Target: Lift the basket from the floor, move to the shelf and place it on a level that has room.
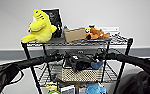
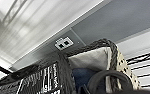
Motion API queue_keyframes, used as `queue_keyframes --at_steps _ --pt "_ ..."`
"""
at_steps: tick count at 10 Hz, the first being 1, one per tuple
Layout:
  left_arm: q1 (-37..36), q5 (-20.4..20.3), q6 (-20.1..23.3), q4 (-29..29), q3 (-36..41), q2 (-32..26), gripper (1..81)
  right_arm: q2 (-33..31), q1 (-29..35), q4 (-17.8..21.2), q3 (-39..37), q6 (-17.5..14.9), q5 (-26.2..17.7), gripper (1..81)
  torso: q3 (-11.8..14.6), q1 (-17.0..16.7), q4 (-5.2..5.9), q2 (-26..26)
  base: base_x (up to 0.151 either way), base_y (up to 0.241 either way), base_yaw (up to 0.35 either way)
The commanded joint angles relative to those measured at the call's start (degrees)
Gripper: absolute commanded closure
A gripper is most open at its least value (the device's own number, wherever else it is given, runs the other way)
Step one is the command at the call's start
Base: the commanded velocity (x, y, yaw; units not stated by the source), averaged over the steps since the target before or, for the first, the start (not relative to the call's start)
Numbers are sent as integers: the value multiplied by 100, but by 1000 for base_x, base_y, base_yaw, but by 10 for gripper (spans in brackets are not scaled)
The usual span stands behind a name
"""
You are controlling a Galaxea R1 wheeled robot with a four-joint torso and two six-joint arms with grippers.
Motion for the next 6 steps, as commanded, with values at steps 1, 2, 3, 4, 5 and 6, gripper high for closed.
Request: queue_keyframes --at_steps 1,2,3,4,5,6 --pt "-1115 -274 4 121 126 21 811 62 1112 -19 97 -79 121 811 0 0 0 0 0 0 0" --pt "-1115 -301 -4 103 135 21 811 62 1112 -10 105 -79 121 811 0 0 0 0 0 0 0" --pt "-1115 -301 -4 94 144 13 811 35 1103 -10 141 -79 121 811 0 0 0 0 0 0 0" --pt "-1115 -292 -4 94 144 4 811 27 1103 -19 141 -79 121 811 0 0 0 0 0 0 0" --pt "-1115 -300 -4 103 144 -5 10 27 1103 -53 175 -88 121 811 0 0 0 0 0 0 0" --pt "-1098 -336 -4 77 144 -5 10 18 1102 -72 185 -88 129 10 0 0 0 0 0 0 0"
